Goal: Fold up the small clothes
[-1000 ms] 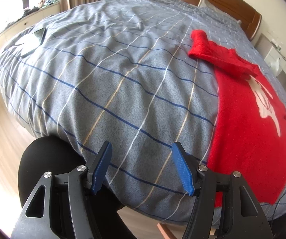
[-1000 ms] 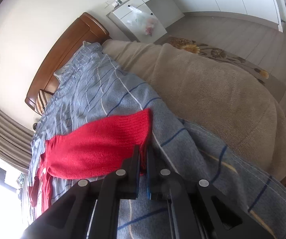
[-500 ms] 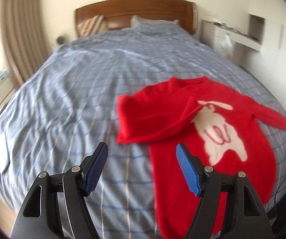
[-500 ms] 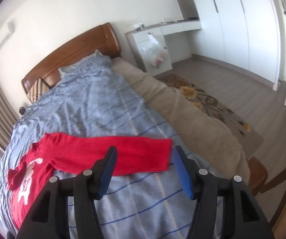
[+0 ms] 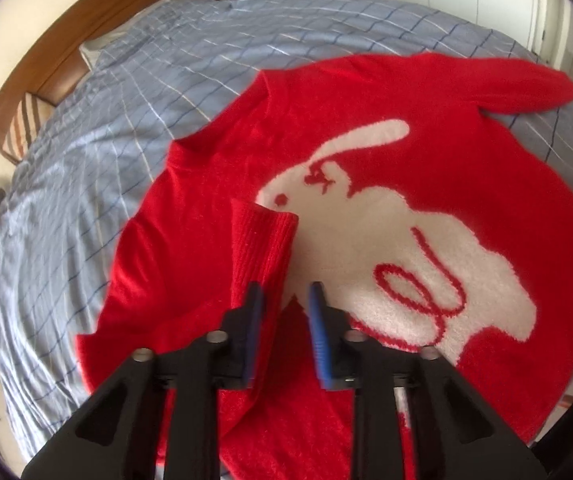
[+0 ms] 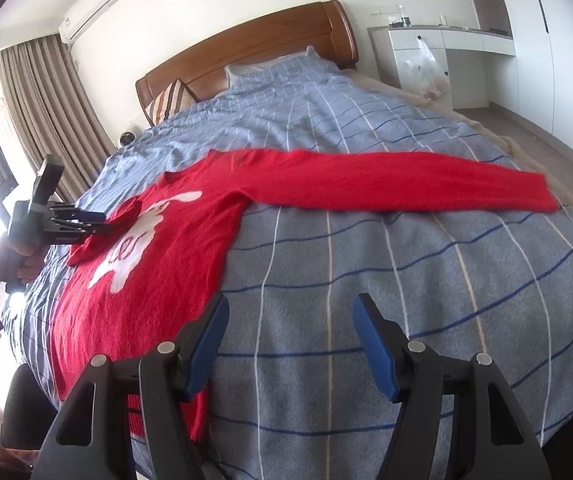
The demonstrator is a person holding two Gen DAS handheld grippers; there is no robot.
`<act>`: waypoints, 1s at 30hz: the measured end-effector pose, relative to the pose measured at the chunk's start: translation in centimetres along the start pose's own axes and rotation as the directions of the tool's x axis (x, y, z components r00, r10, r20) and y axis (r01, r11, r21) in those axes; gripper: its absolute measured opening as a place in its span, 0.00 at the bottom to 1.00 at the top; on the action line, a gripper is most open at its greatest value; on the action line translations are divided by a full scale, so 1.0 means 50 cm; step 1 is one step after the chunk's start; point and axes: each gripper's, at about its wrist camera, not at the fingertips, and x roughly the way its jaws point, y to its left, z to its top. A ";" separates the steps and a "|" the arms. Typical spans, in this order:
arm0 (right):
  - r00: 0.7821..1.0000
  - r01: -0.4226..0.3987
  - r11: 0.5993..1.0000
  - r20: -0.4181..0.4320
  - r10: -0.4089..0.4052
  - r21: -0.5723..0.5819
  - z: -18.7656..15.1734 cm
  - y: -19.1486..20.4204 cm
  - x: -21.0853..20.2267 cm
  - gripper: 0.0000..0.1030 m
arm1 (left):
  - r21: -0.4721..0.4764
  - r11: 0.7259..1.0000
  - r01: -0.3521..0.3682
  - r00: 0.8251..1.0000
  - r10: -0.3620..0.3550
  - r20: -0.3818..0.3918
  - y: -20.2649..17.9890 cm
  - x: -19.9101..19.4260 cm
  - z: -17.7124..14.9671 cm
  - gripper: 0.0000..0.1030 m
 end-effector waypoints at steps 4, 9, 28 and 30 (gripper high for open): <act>1.000 0.014 0.999 0.018 -0.014 -0.035 0.001 0.012 -0.001 0.62 | -0.178 0.978 0.105 0.991 -0.088 0.099 0.051 -0.034 -0.023 0.01; 0.999 0.016 0.999 0.031 -0.015 -0.052 -0.005 0.024 0.000 0.62 | -0.489 0.830 0.268 0.925 -0.080 0.371 0.206 -0.185 -0.138 0.01; 1.000 0.014 0.994 0.000 -0.014 -0.106 -0.018 0.067 0.031 0.62 | 0.005 1.000 0.027 0.988 -0.028 0.149 -0.028 -0.116 -0.132 0.41; 1.000 0.015 0.996 0.002 -0.015 -0.086 -0.018 0.058 0.028 0.62 | 0.114 0.993 -0.005 0.994 -0.008 0.113 -0.076 -0.076 -0.101 0.41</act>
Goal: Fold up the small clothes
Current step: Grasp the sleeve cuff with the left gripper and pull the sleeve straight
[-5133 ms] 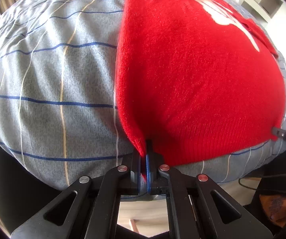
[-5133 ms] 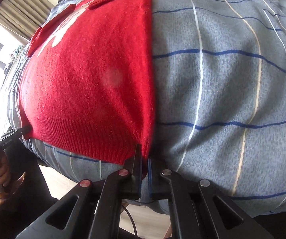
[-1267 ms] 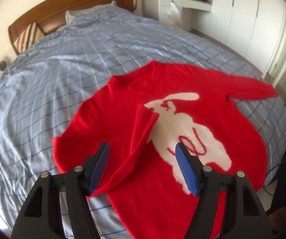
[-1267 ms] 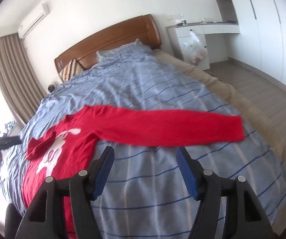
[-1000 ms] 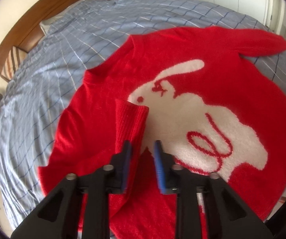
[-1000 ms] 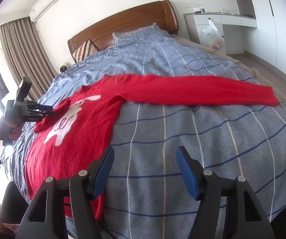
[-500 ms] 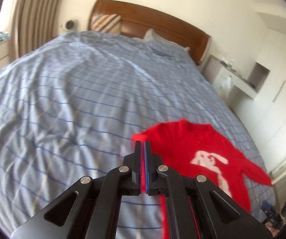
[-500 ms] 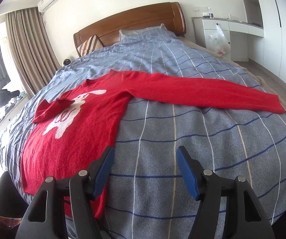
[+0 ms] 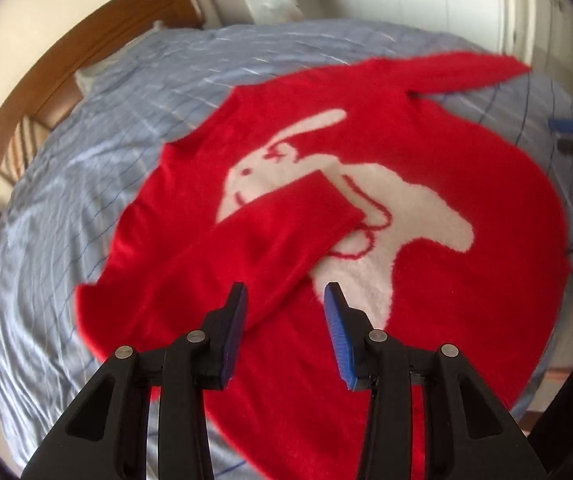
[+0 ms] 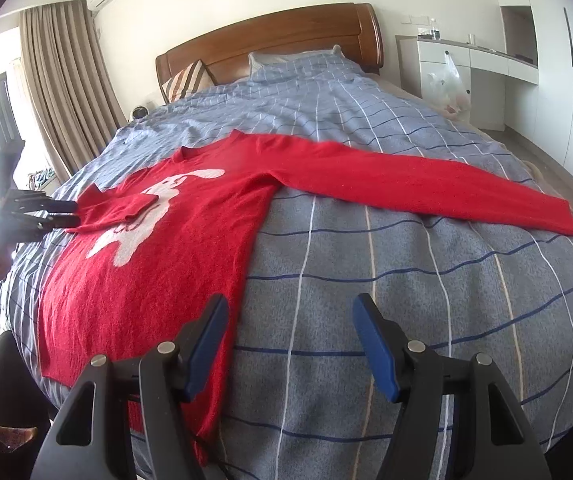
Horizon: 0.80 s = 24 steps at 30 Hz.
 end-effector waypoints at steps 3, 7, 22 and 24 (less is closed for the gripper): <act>1.000 -0.002 1.000 0.006 0.002 0.024 -0.001 -0.011 -0.006 0.62 | 0.079 0.997 -0.026 0.999 0.029 -0.041 -0.028 0.052 0.030 0.41; 1.000 -0.011 0.999 0.011 0.011 0.037 0.002 -0.015 -0.007 0.62 | 0.002 1.000 0.006 0.998 -0.006 -0.066 -0.007 0.086 0.051 0.11; 1.000 -0.024 0.999 0.010 0.024 0.034 0.007 -0.008 0.005 0.62 | -0.978 0.190 -0.081 0.937 0.349 -0.009 0.462 -0.224 -0.439 0.04; 1.000 -0.026 1.000 -0.001 0.026 0.017 0.005 0.002 0.012 0.62 | -0.987 0.094 -0.126 0.930 0.357 -0.085 0.461 -0.216 -0.512 0.04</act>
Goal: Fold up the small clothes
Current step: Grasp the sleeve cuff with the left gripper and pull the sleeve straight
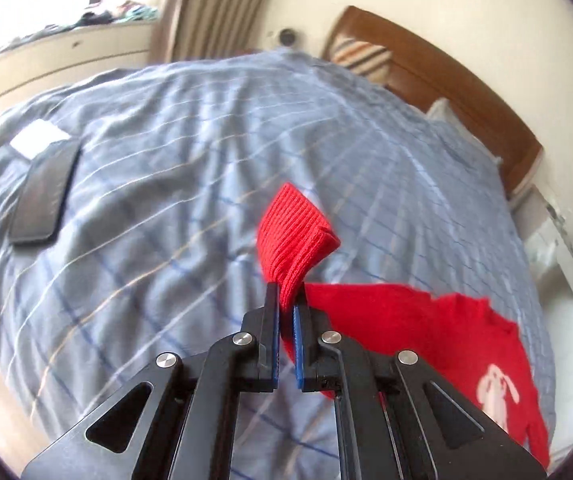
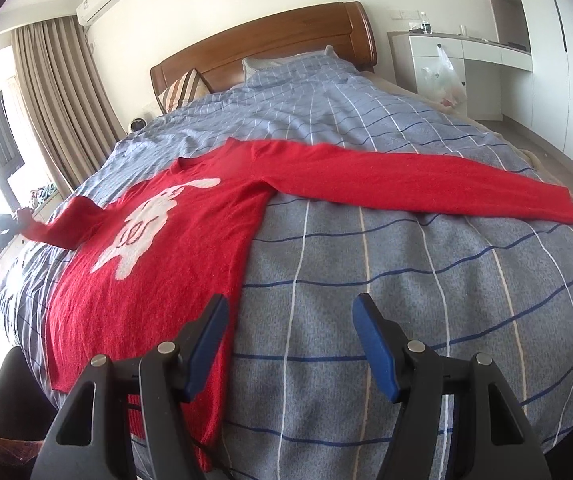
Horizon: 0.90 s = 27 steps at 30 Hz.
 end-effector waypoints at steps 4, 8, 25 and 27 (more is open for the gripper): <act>1.000 0.006 0.999 -0.012 -0.006 -0.043 -0.007 0.019 0.006 0.62 | -0.084 0.991 -0.102 0.995 0.101 -0.012 0.074 0.034 -0.048 0.04; 1.000 0.022 0.998 -0.012 -0.023 -0.063 -0.013 0.026 0.007 0.62 | -0.135 0.979 -0.155 0.988 0.151 -0.042 0.108 0.063 -0.092 0.02; 0.998 0.051 0.998 -0.019 -0.052 -0.040 -0.013 0.013 0.020 0.62 | -0.153 0.984 -0.089 0.996 0.084 -0.034 0.152 0.085 -0.135 0.06; 0.998 0.061 0.997 -0.008 -0.061 -0.038 -0.012 0.010 0.015 0.62 | -0.145 0.986 -0.082 0.997 0.080 -0.018 0.152 0.073 -0.138 0.08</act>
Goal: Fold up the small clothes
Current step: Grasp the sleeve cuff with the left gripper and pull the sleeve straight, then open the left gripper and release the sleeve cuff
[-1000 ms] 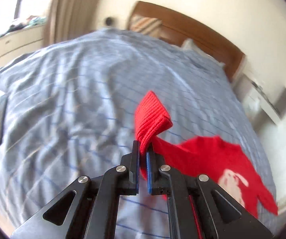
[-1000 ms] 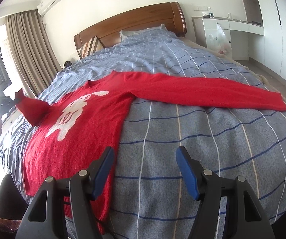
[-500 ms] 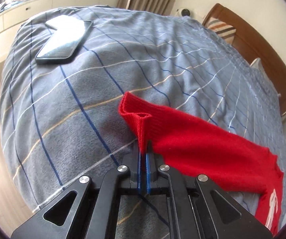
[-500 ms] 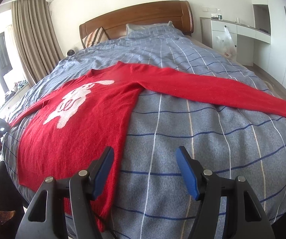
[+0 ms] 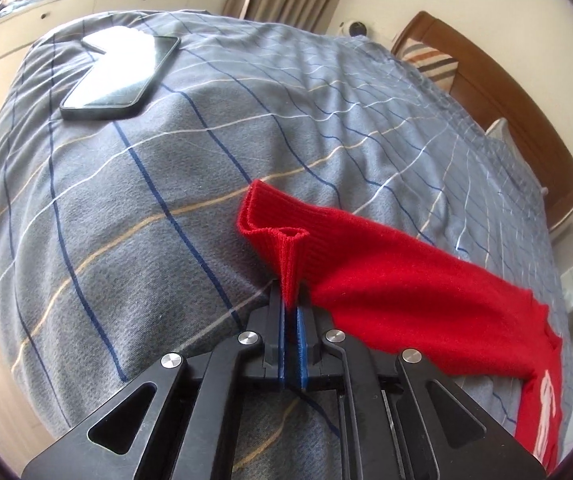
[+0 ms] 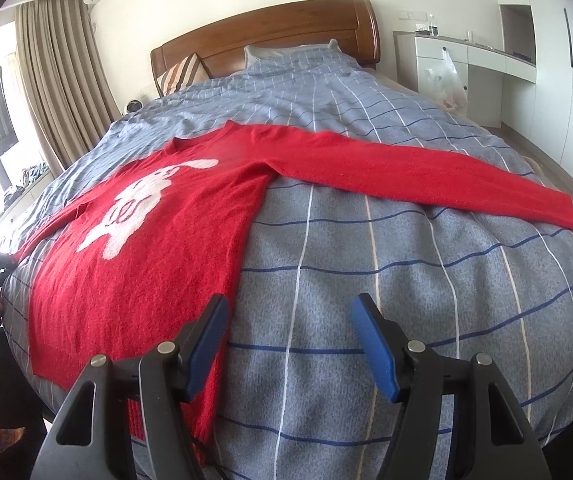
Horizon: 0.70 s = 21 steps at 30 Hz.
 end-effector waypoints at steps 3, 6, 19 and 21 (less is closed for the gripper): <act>0.999 0.023 1.000 0.030 -0.023 0.012 0.004 -0.012 -0.017 0.62 | 0.027 0.999 -0.024 0.999 0.023 0.024 -0.008 -0.037 -0.016 0.24; 0.997 0.044 0.999 0.056 -0.046 0.030 0.011 -0.026 -0.032 0.65 | 0.073 0.996 -0.051 0.997 0.047 0.055 -0.029 -0.094 -0.045 0.62; 0.983 0.024 1.000 0.182 -0.024 0.002 0.127 -0.022 0.031 0.71 | 0.436 0.885 0.163 0.981 -0.192 0.022 -0.272 -0.142 -0.187 0.87; 0.980 0.021 0.999 0.196 -0.026 0.026 0.145 -0.037 0.048 0.71 | 0.443 0.884 0.149 0.983 -0.179 0.027 -0.283 -0.111 -0.184 0.87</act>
